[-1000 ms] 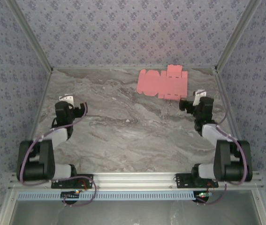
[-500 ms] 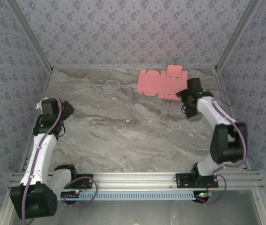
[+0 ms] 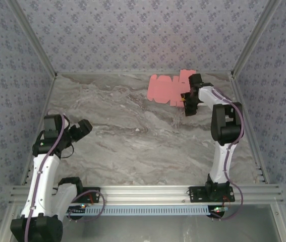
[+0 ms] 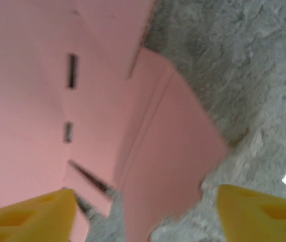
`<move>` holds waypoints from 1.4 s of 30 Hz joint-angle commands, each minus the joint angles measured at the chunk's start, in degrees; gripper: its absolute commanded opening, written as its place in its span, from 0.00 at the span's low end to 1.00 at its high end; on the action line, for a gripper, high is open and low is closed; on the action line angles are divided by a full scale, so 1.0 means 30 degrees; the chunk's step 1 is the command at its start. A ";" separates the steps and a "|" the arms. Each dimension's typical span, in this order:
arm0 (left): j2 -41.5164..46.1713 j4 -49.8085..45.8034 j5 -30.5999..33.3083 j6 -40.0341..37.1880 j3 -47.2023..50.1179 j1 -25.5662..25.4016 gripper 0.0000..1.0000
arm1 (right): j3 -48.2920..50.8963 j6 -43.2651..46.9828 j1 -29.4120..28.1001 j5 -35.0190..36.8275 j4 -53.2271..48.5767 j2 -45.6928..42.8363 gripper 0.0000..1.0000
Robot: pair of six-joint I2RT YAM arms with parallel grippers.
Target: Fold the paper box
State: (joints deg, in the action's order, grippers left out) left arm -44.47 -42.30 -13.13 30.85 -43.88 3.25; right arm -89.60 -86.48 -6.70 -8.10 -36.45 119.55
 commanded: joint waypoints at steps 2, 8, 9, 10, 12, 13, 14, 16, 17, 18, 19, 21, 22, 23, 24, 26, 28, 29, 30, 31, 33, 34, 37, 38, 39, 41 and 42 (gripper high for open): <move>0.1518 -0.0209 -0.0056 -0.0553 0.0223 -0.0131 0.99 | -0.0704 -0.0352 0.0124 -0.0598 -0.0784 0.0815 0.41; 0.1733 0.0076 -0.0073 -0.0386 -0.0359 -0.0304 0.99 | -0.0855 0.3034 0.0086 -0.0156 -0.2143 -0.0102 0.22; 0.1631 0.0092 -0.0191 -0.0381 -0.0456 -0.0328 0.99 | -0.0836 0.3970 -0.0071 0.0358 -0.2606 -0.0446 0.19; 0.1567 0.0149 -0.0292 -0.0479 -0.0560 -0.0352 0.99 | -0.0757 0.4903 -0.0259 0.0919 -0.3057 -0.0755 0.17; 0.1501 0.0109 -0.0176 -0.0876 -0.0814 -0.0398 0.99 | -0.0300 0.6451 -0.0689 0.1687 -0.3522 -0.1499 0.16; 0.1501 0.0047 0.0000 -0.1084 -0.0966 -0.0408 0.99 | 0.0155 0.7414 -0.0899 0.1821 -0.3455 -0.1906 0.14; 0.1479 0.0035 0.0229 -0.1184 -0.1136 -0.0379 0.99 | 0.0708 0.8518 -0.1123 0.1700 -0.3082 -0.2401 0.13; 0.1457 0.0160 0.0338 -0.1289 -0.1391 -0.0401 0.99 | 0.1772 1.1702 -0.1467 0.0020 -0.1617 -0.3227 0.09; 0.1427 0.0501 -0.0036 -0.1329 -0.1428 -0.0403 0.99 | 0.2358 1.3473 -0.1663 -0.1381 -0.0925 -0.3610 0.09; 0.1461 0.0945 -0.0669 -0.1376 -0.1409 -0.0381 0.99 | 0.2759 1.4743 -0.1825 -0.2308 -0.0497 -0.3897 0.06; 0.1458 0.1642 -0.1806 -0.1377 -0.1294 -0.0420 0.99 | 0.3074 1.6121 -0.2126 -0.2936 -0.0320 -0.4215 0.05; 0.1460 0.3069 -0.3914 -0.1002 -0.0848 -0.0506 0.99 | 0.3324 1.8996 -0.2887 -0.3002 -0.0693 -0.4616 0.08; 0.1460 0.3814 -0.4613 -0.0514 -0.0431 -0.0624 0.99 | 0.3246 2.0461 -0.3474 -0.2708 -0.1165 -0.4713 0.10; 0.1387 0.4603 -0.4990 0.0020 0.0079 -0.0799 0.99 | 0.3160 2.1701 -0.4028 -0.2236 -0.1611 -0.4751 0.11; 0.1343 0.5280 -0.5123 0.0659 0.0505 -0.0958 0.99 | 0.3214 2.2682 -0.4472 -0.1950 -0.1733 -0.4780 0.11; 0.1100 0.7425 -0.5545 0.2686 0.1639 -0.1164 0.99 | 0.3613 2.4384 -0.5426 -0.1612 -0.1375 -0.4891 0.12; 0.0600 1.0151 -0.6167 0.3684 0.2836 -0.1466 0.99 | 0.3987 2.5408 -0.5911 -0.1422 -0.0524 -0.4934 0.12; 0.0064 1.0814 -0.6162 0.3726 0.3198 -0.1689 0.99 | 0.4101 2.5865 -0.6019 -0.1628 -0.0120 -0.4884 0.12; -0.0576 1.0837 -0.6254 0.3402 0.3214 -0.1783 0.99 | 0.4089 2.6143 -0.6041 -0.1868 0.0139 -0.4821 0.12; -0.1514 1.0358 -0.6426 0.2745 0.2983 -0.1891 0.99 | 0.4085 2.6379 -0.6048 -0.2215 0.0434 -0.4810 0.12; -0.3101 0.9793 -0.7209 0.1566 0.2493 -0.2354 0.99 | 0.4027 2.6927 -0.6108 -0.2748 0.0576 -0.4910 0.08; -0.3693 0.9403 -0.6956 0.0970 0.2261 -0.2811 0.99 | 0.4104 2.7232 -0.6102 -0.3032 0.1192 -0.5074 0.08; -0.4572 0.9426 -0.5585 0.0416 0.2128 -0.4153 0.99 | 0.4399 2.7693 -0.6059 -0.3741 0.1698 -0.5515 0.08; -0.4754 0.9604 -0.5048 0.0381 0.2241 -0.4555 0.99 | 0.4463 2.7764 -0.5981 -0.4010 0.1776 -0.5620 0.08; -0.4897 0.9695 -0.4461 0.0350 0.2347 -0.4843 0.99 | 0.4492 2.7770 -0.5969 -0.4203 0.1799 -0.5708 0.08; -0.5224 1.0307 -0.3012 0.0251 0.2802 -0.5232 0.99 | 0.4612 2.7985 -0.5855 -0.4788 0.1791 -0.5878 0.08; -0.5328 1.0951 -0.2502 0.0387 0.3178 -0.5269 0.99 | 0.4670 2.8080 -0.5822 -0.4857 0.1792 -0.5991 0.08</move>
State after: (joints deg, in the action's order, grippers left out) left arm -59.79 -14.44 -26.46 33.63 -34.92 -11.99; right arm -76.53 -5.28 -24.64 -19.18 -32.16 104.05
